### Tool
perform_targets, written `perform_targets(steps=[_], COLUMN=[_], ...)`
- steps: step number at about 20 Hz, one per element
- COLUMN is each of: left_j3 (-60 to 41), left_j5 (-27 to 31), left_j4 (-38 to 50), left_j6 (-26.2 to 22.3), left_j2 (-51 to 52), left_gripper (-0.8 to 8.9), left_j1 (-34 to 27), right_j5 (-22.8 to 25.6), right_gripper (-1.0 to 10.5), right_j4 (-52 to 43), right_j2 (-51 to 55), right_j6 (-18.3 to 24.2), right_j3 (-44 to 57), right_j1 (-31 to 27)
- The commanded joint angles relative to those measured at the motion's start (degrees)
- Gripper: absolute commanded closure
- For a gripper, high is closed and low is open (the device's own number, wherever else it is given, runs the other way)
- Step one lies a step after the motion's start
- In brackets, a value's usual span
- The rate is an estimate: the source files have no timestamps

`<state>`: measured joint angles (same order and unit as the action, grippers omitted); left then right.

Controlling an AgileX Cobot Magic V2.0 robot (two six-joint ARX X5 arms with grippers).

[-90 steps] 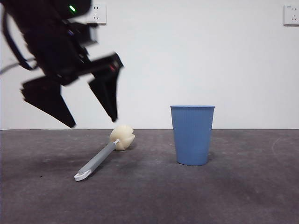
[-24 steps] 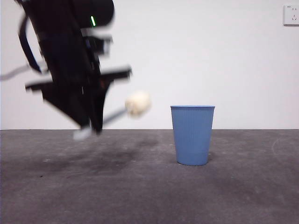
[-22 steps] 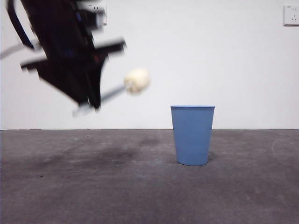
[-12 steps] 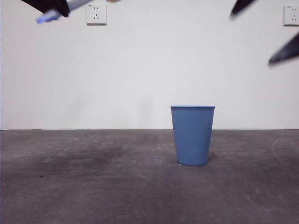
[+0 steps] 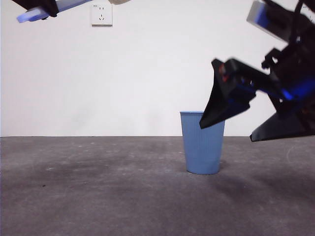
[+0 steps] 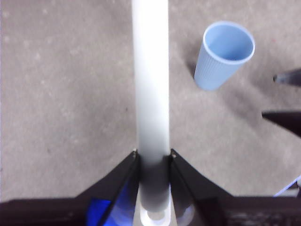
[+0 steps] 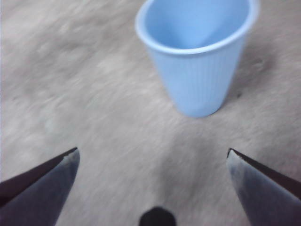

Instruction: Pick up the cup brush,pick up the cup,insert the brush into the cup,clean the cup,put the cup brush back,put the cup back to the fixed position on the table

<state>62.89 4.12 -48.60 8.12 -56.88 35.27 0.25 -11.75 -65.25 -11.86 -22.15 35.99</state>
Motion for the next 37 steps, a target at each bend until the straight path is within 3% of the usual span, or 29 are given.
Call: perform_targets(steps=[1, 8, 14, 17, 24, 31, 37], left_j3=[-0.15, -0.15, -0.15, -0.15, -0.15, -0.15, -0.15], left_j5=[-0.20, -1.46, -1.49, -1.44, -1.44, -1.42, -1.42], left_j4=[-0.35, -1.36, -1.90, -1.88, -2.05, -2.08, -2.60], left_j6=[-0.85, -0.87, -0.83, -0.74, -0.63, -0.63, -0.70], left_j2=[0.09, 0.09, 0.09, 0.09, 0.09, 0.07, 0.07], left_gripper=[8.22, 8.22, 8.22, 8.22, 8.22, 8.22, 8.22], left_j1=[-0.09, -0.09, -0.07, 0.00, 0.00, 0.00, 0.00], right_j5=[1.60, 1.81, 0.96, -1.31, -1.42, -1.11, -1.40], right_gripper=[3.5, 3.5, 3.5, 3.5, 3.6, 7.3, 9.2], right_j4=[-8.17, -32.61, -45.70, -49.66, -49.99, -49.51, -49.51], right_j2=[-4.85, -24.30, -32.98, -37.03, -41.40, -41.48, -41.48], right_j6=[0.46, 1.40, 1.42, 1.79, 4.44, 5.20, 5.75], right_j3=[1.16, 1.14, 1.07, 0.31, -5.05, -6.29, -6.29], right_j1=[0.02, -1.33, -5.03, -5.51, -5.62, -6.64, -6.82])
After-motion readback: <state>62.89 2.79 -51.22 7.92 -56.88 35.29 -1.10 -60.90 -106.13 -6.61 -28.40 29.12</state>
